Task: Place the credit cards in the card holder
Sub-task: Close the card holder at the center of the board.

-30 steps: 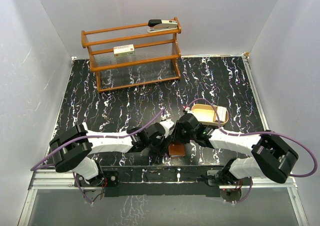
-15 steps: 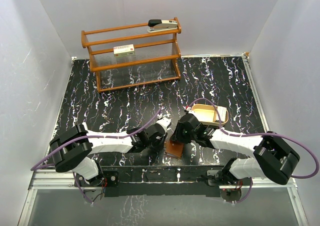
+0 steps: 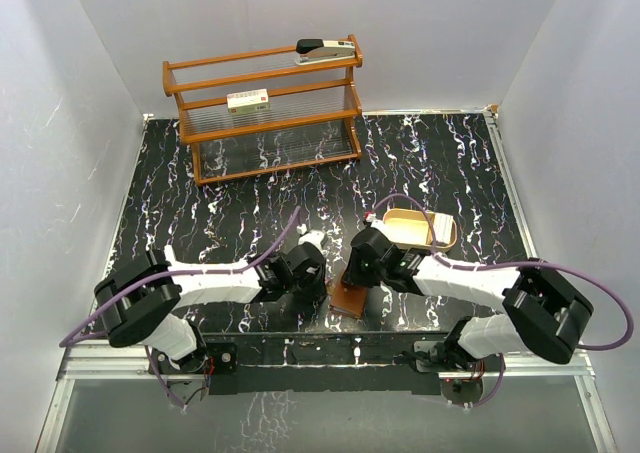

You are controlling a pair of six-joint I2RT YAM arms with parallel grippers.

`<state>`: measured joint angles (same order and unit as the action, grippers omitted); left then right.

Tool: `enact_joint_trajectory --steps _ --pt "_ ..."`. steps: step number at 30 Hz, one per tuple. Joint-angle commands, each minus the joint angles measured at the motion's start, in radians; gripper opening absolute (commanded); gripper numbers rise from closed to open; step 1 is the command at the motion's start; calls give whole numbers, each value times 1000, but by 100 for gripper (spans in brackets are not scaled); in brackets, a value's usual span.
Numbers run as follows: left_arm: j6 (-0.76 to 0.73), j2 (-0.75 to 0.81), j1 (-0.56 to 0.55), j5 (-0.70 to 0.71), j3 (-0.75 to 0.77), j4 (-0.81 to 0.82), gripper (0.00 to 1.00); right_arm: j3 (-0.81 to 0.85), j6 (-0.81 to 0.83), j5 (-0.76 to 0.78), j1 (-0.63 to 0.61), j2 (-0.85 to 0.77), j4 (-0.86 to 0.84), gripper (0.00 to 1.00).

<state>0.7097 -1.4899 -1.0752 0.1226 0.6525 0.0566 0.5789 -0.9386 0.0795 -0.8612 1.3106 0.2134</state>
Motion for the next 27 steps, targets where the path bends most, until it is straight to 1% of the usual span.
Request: enact_joint_trajectory --steps 1,4,8,11,15,18,20,23,27 --pt "97 54 27 -67 -18 -159 24 28 30 59 -39 57 122 13" --pt "125 112 51 -79 -17 -188 27 57 48 82 -78 74 155 13" --pt "162 204 92 -132 -38 -185 29 102 80 102 -100 101 219 15" --pt "201 235 151 -225 -95 -113 28 126 81 116 -112 107 244 17" --pt "239 218 240 -337 -172 1 28 137 81 113 -116 113 251 17" --pt "233 180 251 -375 -167 46 29 143 80 118 -123 89 266 17" --pt "238 153 252 -421 -156 88 28 160 74 159 -134 61 319 17" --pt "267 136 252 -472 -160 151 28 167 46 197 -137 -9 373 21" --pt "263 129 252 -474 -150 143 28 139 2 216 -138 -92 381 29"
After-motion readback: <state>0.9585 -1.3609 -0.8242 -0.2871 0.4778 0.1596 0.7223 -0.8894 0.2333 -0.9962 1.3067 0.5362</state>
